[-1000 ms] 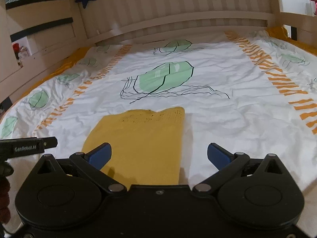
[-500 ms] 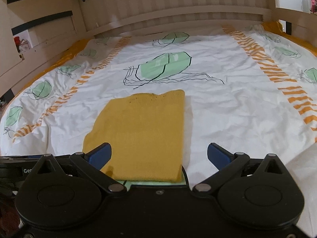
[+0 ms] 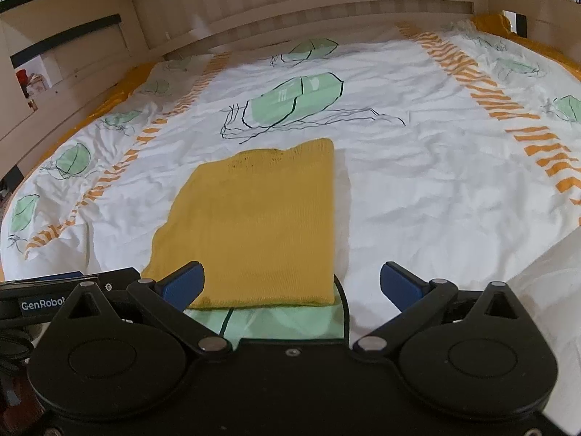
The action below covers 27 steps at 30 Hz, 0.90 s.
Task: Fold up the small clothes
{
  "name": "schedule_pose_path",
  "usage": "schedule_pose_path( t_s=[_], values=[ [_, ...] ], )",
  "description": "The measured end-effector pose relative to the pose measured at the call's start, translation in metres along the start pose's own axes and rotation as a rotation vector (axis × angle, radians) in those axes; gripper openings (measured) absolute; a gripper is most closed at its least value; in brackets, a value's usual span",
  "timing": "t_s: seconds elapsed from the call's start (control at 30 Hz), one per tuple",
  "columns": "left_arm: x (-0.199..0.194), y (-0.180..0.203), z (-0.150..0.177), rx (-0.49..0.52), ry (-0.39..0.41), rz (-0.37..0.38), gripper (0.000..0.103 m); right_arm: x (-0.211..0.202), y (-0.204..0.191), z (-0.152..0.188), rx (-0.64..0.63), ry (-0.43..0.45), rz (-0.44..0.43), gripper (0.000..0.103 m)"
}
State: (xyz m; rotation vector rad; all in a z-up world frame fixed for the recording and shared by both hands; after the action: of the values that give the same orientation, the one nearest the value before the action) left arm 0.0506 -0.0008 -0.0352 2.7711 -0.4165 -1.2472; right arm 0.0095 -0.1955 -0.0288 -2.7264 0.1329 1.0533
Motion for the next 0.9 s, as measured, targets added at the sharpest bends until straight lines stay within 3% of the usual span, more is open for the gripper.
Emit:
schedule_pose_path(
  t_s=[0.43,0.9],
  values=[
    [-0.005,0.001,0.002,0.004,0.007,-0.043,0.087,-0.001,0.002,0.001,-0.018,0.002,0.043,0.103],
    [-0.008,0.002,-0.001,0.034,0.012,-0.093,0.087,0.000,0.001,0.002,-0.018,-0.008,0.028,0.103]
  ],
)
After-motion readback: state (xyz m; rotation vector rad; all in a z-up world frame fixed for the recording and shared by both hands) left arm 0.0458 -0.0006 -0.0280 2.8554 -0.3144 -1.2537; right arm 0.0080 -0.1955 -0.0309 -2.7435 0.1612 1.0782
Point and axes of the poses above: each gripper's, at about its wrist camera, not at the fingertips, and x roughly the way its jaws point, y to its right, z to its underside, the point moved 4 cm from there along x, roughly the way its jaws point, and after that the axes turned 7 degrees about z, right-handed, at the moved point
